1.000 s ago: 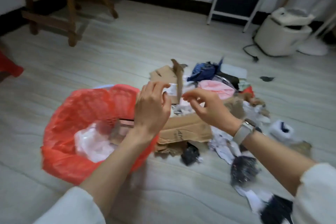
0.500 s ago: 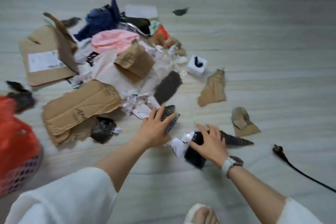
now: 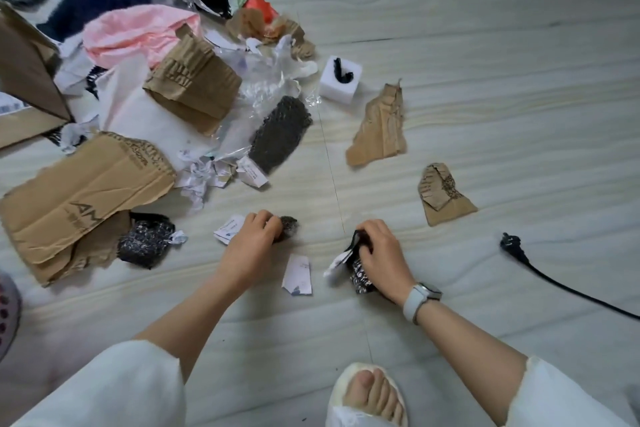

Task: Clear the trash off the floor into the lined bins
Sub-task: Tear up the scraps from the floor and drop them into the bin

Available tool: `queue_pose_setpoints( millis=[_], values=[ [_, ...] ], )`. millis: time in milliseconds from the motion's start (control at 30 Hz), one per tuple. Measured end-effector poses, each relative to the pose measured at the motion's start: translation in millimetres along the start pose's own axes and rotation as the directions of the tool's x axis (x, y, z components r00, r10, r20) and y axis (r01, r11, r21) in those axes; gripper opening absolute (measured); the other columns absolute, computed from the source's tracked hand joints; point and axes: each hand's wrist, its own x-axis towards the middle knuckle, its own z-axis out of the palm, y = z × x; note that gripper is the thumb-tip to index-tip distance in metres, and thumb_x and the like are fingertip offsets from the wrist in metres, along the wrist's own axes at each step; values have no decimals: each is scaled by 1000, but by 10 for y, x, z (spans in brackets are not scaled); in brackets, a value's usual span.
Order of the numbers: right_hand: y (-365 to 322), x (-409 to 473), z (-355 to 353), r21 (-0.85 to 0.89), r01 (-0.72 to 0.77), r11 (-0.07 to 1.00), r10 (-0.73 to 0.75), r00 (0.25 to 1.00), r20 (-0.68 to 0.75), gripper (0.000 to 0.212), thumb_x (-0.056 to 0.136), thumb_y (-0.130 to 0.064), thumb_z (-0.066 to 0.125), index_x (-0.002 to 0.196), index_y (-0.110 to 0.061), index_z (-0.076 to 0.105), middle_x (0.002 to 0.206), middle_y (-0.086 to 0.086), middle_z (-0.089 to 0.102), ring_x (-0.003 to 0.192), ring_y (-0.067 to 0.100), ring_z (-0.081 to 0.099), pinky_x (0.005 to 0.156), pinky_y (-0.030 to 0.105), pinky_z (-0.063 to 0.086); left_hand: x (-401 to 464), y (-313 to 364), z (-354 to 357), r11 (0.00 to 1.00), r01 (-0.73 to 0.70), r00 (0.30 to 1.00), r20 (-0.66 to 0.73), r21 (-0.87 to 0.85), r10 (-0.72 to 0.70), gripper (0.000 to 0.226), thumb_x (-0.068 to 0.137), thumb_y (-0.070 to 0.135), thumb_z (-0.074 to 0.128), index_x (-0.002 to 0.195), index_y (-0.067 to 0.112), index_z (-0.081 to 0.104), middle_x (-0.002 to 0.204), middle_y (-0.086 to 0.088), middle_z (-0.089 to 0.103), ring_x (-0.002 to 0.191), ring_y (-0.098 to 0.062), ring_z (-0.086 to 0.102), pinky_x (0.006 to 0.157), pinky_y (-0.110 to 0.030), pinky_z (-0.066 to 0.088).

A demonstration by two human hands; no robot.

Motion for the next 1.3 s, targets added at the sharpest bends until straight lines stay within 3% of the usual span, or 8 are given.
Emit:
queue_pose_setpoints(
  millis=[200, 333, 467, 633, 733, 933, 1133, 1300],
  values=[
    [195, 270, -598, 146, -160, 976, 204, 905, -374, 32, 82, 7, 52, 113, 1, 53, 114, 19, 53, 106, 23, 47, 93, 19, 32, 44, 182, 8, 983, -83, 974, -224, -165, 44, 68, 64, -23, 44, 119, 17, 41, 112, -14, 54, 100, -28, 47, 67, -42, 54],
    [437, 441, -758, 130, -285, 949, 313, 845, -432, 44, 84, 2, 56, 127, 1, 45, 128, 19, 48, 124, 30, 40, 102, 26, 28, -26, 391, 171, 966, -249, 965, -111, -77, 239, 62, 61, -12, 53, 115, 16, 48, 111, -10, 59, 99, -22, 39, 56, -39, 55],
    [640, 532, -707, -165, -369, 915, 296, 890, -347, 49, 85, -10, 60, 130, -2, 43, 142, 24, 32, 132, 39, 27, 109, 38, 18, -181, 285, 257, 914, -371, 928, 27, 166, 372, 54, 46, 20, 83, 98, 20, 66, 117, -8, 55, 98, -26, 40, 67, -33, 54],
    [693, 558, -629, -381, -441, 813, 370, 896, -247, 62, 85, -38, 58, 140, -30, 30, 151, 20, 17, 137, 39, 14, 110, 55, 13, -276, 80, 182, 903, -177, 984, 93, 392, 153, 71, 54, 72, 60, 117, 39, 56, 147, -9, 27, 133, -38, 23, 102, -60, 17],
    [579, 514, -513, -432, -377, 820, 300, 924, -236, 60, 83, -41, 59, 138, -34, 34, 146, 16, 26, 132, 37, 23, 107, 54, 21, -307, 27, 159, 916, -2, 996, 87, 400, -36, 95, 47, 79, 59, 132, 43, 37, 152, -16, 17, 139, -43, 7, 102, -66, -3],
    [220, 464, -201, -531, -190, 826, 124, 980, -157, 64, 74, -48, 66, 132, -37, 41, 129, 12, 42, 121, 29, 33, 94, 46, 26, -200, -72, 14, 909, 335, 909, 168, 249, -381, 99, 64, 72, 61, 140, 53, 1, 152, -11, -24, 138, -42, -21, 104, -68, 2],
    [-22, 495, 62, -604, 50, 796, -124, 989, -81, 83, 60, -47, 76, 131, -33, 35, 110, 6, 55, 104, 28, 48, 83, 43, 27, -285, -221, -128, 958, 208, 977, -8, 197, -211, 60, 76, 36, 69, 132, 35, 47, 130, -11, 43, 116, -35, 39, 86, -41, 37],
    [-272, 577, 102, -656, 96, 749, -133, 991, -6, 67, 70, -32, 70, 129, -20, 42, 106, 3, 59, 97, 26, 50, 73, 36, 18, -398, -213, -125, 946, 323, 946, -22, -36, -324, 53, 81, 10, 59, 132, 21, 49, 131, -14, 36, 117, -33, 33, 86, -41, 47]
  ],
)
